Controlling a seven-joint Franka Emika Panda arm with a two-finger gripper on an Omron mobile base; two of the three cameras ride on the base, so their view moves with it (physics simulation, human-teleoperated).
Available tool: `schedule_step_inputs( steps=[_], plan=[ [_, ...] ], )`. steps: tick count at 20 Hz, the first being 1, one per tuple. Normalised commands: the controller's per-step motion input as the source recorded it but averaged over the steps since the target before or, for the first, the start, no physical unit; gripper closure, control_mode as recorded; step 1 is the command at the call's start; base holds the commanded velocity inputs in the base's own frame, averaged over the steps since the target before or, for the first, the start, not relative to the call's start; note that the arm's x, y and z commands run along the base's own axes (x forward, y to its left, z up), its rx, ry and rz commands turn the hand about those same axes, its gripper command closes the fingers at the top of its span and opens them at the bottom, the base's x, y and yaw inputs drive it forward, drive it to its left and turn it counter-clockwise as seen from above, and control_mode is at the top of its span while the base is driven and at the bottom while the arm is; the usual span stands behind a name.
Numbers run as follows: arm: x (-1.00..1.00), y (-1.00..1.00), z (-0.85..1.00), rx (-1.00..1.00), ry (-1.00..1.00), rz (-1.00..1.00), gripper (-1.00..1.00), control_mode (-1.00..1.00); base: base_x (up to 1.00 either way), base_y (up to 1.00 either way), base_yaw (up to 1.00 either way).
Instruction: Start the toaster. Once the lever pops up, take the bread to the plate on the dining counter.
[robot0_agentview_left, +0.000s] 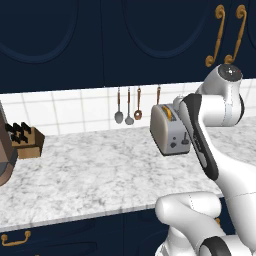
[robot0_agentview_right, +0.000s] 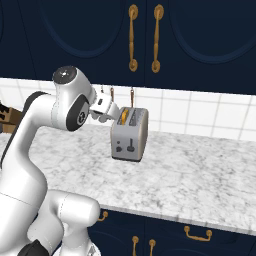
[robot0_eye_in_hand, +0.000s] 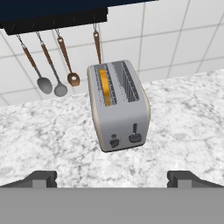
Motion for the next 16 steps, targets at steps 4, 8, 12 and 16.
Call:
schedule_step_inputs(
  steps=[4,8,12,16],
  plan=[
    [0.0,0.0,0.0,0.0,0.0,0.0,-1.0,-1.0,0.0,0.0,0.0],
    [0.0,0.0,0.0,0.0,0.0,0.0,-1.0,-1.0,0.0,0.0,0.0],
    [0.0,0.0,0.0,0.0,0.0,0.0,-1.0,-1.0,0.0,0.0,0.0],
    [0.0,0.0,0.0,0.0,0.0,0.0,-1.0,-1.0,0.0,0.0,0.0]
  ],
)
